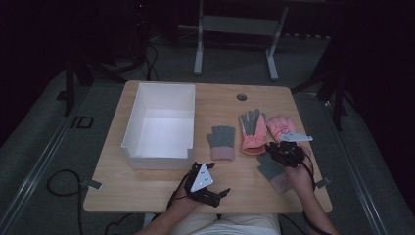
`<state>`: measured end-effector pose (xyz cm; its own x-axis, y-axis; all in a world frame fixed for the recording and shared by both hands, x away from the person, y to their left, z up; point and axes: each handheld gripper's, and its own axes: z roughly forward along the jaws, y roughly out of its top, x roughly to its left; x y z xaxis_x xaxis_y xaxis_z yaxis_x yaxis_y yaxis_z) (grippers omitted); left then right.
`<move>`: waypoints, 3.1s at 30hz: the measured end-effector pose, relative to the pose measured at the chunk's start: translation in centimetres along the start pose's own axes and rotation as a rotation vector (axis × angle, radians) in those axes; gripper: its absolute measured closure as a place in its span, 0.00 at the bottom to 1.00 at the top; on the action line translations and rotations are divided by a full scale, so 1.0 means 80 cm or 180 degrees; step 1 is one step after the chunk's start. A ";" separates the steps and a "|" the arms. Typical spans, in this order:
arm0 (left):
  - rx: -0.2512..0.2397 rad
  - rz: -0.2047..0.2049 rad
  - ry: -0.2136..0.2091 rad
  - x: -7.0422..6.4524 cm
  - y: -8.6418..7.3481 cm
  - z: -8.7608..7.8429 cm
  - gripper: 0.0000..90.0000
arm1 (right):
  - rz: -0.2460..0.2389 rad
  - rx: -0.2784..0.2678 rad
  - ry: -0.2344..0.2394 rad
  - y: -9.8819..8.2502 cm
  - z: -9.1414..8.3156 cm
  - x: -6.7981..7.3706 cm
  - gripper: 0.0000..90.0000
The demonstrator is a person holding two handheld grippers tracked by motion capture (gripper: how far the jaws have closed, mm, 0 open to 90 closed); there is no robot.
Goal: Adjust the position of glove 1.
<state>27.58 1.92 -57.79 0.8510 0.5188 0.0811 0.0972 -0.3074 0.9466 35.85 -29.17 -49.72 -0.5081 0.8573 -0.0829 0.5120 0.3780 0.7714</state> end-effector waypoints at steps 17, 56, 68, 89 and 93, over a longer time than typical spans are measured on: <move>0.0003 0.0007 0.0006 0.000 0.000 0.000 0.03 | -0.0005 0.0427 0.0068 -0.072 0.021 -0.032 0.79; -0.0010 0.0074 0.0027 -0.003 0.000 0.000 0.03 | 0.1235 0.0217 -0.0646 -0.079 -0.001 0.007 0.97; -0.0016 0.0083 0.0023 -0.003 0.000 -0.001 0.03 | 0.1163 0.0270 -0.0651 -0.086 0.005 0.007 0.90; -0.0009 0.0079 0.0024 -0.003 0.000 0.000 0.03 | 0.0308 0.0399 0.0074 -0.088 -0.026 -0.013 0.73; -0.0013 0.0087 0.0027 -0.004 0.000 0.000 0.03 | 0.0250 0.0422 0.0080 -0.090 -0.021 -0.007 0.76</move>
<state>27.31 1.79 -57.82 0.8489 0.5170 0.1095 0.0720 -0.3184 0.9452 31.26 -32.95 -54.13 -0.4792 0.8777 -0.0087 0.6370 0.3545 0.6845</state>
